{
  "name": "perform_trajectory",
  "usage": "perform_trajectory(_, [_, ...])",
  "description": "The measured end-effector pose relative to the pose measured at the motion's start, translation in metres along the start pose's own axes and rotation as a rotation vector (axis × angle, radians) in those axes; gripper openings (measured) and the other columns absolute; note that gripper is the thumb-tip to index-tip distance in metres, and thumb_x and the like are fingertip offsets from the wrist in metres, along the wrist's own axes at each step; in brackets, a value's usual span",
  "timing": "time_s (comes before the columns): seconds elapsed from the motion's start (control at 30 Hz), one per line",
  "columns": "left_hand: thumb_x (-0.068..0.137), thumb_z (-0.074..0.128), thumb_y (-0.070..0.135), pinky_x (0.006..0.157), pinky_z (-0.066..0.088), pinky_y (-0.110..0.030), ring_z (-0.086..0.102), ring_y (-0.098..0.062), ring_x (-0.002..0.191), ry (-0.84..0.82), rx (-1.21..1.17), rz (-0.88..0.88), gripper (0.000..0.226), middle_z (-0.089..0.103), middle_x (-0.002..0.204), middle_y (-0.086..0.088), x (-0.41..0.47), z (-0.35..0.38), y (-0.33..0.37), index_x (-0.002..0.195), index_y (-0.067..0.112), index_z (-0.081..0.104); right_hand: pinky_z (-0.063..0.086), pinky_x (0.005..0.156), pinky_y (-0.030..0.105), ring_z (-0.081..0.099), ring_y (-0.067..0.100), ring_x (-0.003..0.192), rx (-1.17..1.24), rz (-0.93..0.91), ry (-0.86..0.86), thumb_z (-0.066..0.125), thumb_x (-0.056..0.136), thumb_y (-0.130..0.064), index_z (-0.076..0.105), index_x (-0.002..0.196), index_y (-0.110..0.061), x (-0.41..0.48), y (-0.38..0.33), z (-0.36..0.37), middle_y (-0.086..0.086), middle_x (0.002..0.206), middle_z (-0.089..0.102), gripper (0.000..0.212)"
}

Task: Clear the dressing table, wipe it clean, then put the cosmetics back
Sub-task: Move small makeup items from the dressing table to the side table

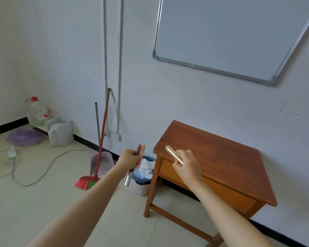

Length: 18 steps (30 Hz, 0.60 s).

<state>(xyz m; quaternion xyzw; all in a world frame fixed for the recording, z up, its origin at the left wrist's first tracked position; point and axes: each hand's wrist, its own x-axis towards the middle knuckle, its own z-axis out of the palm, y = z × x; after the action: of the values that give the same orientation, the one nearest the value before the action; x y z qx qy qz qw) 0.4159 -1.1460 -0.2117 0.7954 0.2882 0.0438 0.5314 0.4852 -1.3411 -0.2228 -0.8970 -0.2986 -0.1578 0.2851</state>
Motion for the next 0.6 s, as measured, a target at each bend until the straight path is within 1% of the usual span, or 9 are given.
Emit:
perform_trajectory(0.03, [0.092,0.051,0.016,0.054,0.039,-0.021,0.046,-0.014,0.056,-0.03,0.006,0.0,0.018,0.049,0.064,-0.005,0.02,0.003,0.005,0.076,0.009,0.054,0.045,0.046,0.023,0.054,0.019,0.06,-0.018,0.022,0.011,0.068,0.074,-0.005,0.063,0.106,-0.01,0.014,0.006,0.006,0.01,0.088,0.058,0.032])
perform_trajectory(0.1, [0.092,0.051,0.015,0.052,0.037,-0.021,0.044,-0.013,0.053,-0.075,0.037,0.007,0.023,0.048,0.061,-0.003,0.06,0.013,0.013,0.069,0.011,0.052,0.03,0.046,0.011,0.049,0.015,0.057,-0.047,0.068,0.041,0.071,0.07,-0.002,0.064,0.101,-0.01,0.037,0.02,0.017,0.009,0.083,0.059,0.033])
perform_trajectory(0.17, [0.091,0.051,0.016,0.052,0.037,-0.021,0.045,-0.013,0.052,-0.127,0.077,0.01,0.024,0.048,0.059,-0.003,0.098,0.029,0.018,0.068,0.012,0.053,0.022,0.048,0.007,0.046,0.014,0.054,-0.069,0.125,0.074,0.072,0.066,0.0,0.065,0.096,-0.009,0.05,0.038,0.028,0.007,0.078,0.058,0.033])
perform_trajectory(0.27, [0.091,0.05,0.013,0.05,0.037,-0.02,0.045,-0.012,0.051,-0.234,0.137,-0.009,0.015,0.049,0.06,-0.003,0.138,0.061,0.02,0.082,0.006,0.059,0.021,0.048,0.007,0.046,0.015,0.053,-0.111,0.243,0.043,0.071,0.065,0.0,0.064,0.095,-0.009,0.057,0.071,0.042,0.006,0.078,0.058,0.032])
perform_trajectory(0.3, [0.091,0.05,0.012,0.049,0.036,-0.019,0.045,-0.011,0.051,-0.266,0.158,-0.012,0.014,0.048,0.059,-0.003,0.149,0.07,0.021,0.084,0.005,0.059,0.021,0.048,0.007,0.047,0.016,0.054,-0.123,0.275,0.027,0.071,0.066,0.0,0.064,0.096,-0.01,0.057,0.082,0.044,0.006,0.079,0.058,0.033])
perform_trajectory(0.4, [0.091,0.047,0.01,0.046,0.032,-0.017,0.043,-0.01,0.051,-0.338,0.216,-0.003,0.018,0.046,0.058,-0.001,0.189,0.1,0.031,0.074,0.01,0.053,0.021,0.047,0.009,0.05,0.02,0.055,-0.148,0.376,0.011,0.07,0.068,-0.002,0.064,0.099,-0.01,0.072,0.121,0.052,0.006,0.081,0.058,0.033])
perform_trajectory(0.5, [0.09,0.048,0.01,0.053,0.036,-0.021,0.045,-0.013,0.054,-0.365,0.247,-0.014,0.025,0.047,0.06,-0.003,0.236,0.134,0.045,0.065,0.012,0.05,0.019,0.046,0.008,0.051,0.021,0.053,-0.149,0.427,0.039,0.071,0.066,0.0,0.065,0.096,-0.01,0.1,0.164,0.06,0.006,0.079,0.058,0.032])
perform_trajectory(0.53, [0.09,0.048,0.01,0.053,0.037,-0.021,0.046,-0.013,0.056,-0.356,0.257,-0.018,0.023,0.048,0.061,-0.003,0.252,0.146,0.051,0.067,0.01,0.052,0.019,0.047,0.008,0.049,0.02,0.053,-0.137,0.44,0.052,0.071,0.067,0.0,0.065,0.096,-0.009,0.112,0.179,0.064,0.006,0.08,0.058,0.031])
perform_trajectory(0.6, [0.091,0.048,0.012,0.051,0.037,-0.019,0.049,-0.012,0.058,-0.342,0.287,-0.028,0.016,0.051,0.065,-0.003,0.283,0.169,0.063,0.085,0.003,0.061,0.021,0.048,0.007,0.048,0.017,0.054,-0.096,0.456,0.058,0.071,0.068,0.0,0.065,0.097,-0.008,0.138,0.205,0.072,0.004,0.08,0.057,0.031])
